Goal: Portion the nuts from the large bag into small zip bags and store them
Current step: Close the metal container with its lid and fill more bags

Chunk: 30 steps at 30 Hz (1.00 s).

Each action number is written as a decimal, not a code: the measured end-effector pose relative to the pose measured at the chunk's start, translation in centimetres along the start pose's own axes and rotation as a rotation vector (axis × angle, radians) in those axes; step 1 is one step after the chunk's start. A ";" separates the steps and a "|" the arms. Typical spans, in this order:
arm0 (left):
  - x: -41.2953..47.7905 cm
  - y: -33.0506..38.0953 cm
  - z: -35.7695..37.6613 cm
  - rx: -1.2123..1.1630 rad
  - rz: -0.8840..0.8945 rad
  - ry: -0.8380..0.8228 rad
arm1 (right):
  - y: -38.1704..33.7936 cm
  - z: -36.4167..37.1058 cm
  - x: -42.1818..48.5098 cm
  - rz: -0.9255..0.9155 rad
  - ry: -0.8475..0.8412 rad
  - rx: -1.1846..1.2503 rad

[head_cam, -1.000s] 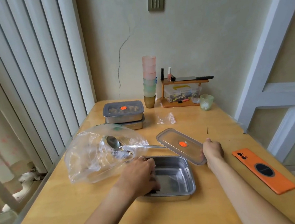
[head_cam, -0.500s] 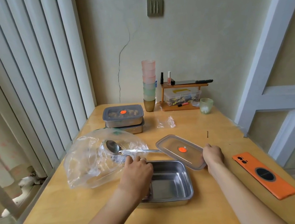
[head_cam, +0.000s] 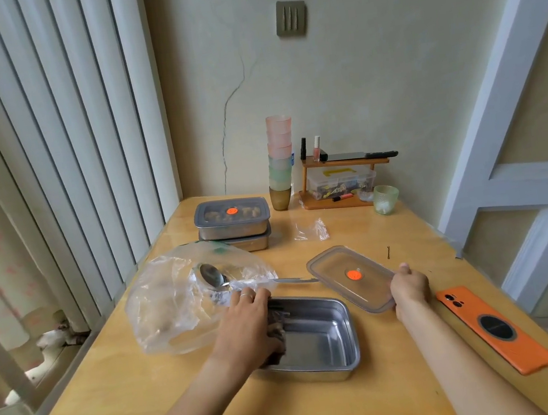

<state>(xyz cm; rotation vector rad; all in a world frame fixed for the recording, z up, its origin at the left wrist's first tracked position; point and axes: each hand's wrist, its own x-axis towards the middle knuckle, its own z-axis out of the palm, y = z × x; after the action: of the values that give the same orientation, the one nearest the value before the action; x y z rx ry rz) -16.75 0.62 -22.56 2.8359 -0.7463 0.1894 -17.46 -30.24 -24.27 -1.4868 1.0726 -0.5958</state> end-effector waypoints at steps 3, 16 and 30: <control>0.2 0.0 0.0 0.073 -0.009 -0.039 | 0.2 0.0 -0.4 -0.044 0.052 0.010; 1.6 -6.3 -1.7 -0.264 -0.151 0.172 | -0.5 4.1 -1.6 -0.412 0.056 -0.814; 3.5 -7.6 -1.2 -0.349 -0.056 0.237 | -5.4 12.7 1.7 -0.610 -0.488 -0.872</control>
<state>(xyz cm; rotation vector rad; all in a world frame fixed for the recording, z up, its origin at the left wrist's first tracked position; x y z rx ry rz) -10.07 5.71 -22.01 2.4470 -0.5841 0.3425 -4.40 -25.80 -22.24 -2.5981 0.4686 -0.1145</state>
